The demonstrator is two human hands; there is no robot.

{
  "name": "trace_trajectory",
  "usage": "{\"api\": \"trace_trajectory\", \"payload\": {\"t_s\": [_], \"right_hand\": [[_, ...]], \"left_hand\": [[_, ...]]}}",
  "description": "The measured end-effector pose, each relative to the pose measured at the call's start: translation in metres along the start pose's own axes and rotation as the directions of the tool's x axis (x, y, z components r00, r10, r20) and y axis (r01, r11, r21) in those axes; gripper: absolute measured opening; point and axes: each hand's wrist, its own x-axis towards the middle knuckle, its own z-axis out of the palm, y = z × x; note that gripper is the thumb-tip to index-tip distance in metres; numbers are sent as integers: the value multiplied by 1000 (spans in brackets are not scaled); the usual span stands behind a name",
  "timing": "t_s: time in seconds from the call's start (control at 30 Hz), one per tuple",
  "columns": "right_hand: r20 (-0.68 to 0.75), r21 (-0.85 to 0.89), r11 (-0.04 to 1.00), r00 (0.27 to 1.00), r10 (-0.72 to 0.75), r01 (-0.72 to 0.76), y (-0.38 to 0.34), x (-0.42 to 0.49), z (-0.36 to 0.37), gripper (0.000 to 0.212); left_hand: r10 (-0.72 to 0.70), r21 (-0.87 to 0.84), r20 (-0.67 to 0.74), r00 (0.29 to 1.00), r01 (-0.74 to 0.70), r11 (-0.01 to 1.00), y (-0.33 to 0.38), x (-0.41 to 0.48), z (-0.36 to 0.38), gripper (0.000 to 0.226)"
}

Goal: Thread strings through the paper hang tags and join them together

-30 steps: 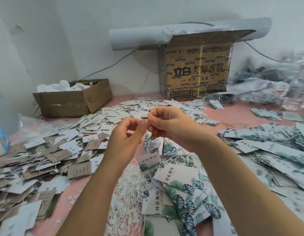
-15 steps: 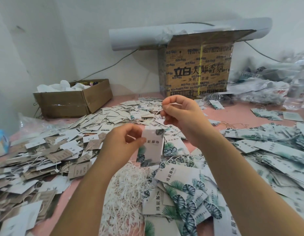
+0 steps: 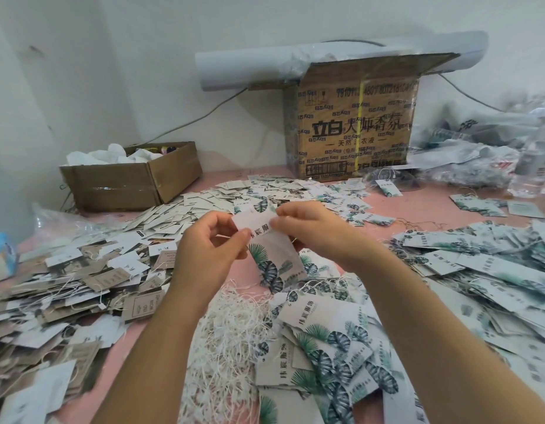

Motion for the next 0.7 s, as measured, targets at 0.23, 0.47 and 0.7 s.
{"api": "trace_trajectory", "payload": {"t_s": [0.23,0.47,0.7], "right_hand": [[112,-181,969,975,190,-168,9,-2,-13,11],[199,-644,698,813,547,-312,22,-5,-24,26],[173,-672,661,797,579,-334,28,-1,-22,12]], "left_hand": [[-68,152,34,997,62,986,-40,-2,3,10],[-113,528,117,987,34,848,-86,-9,3,12],[-126,729,360,924,-194,657,-87,-16,14,33]]}}
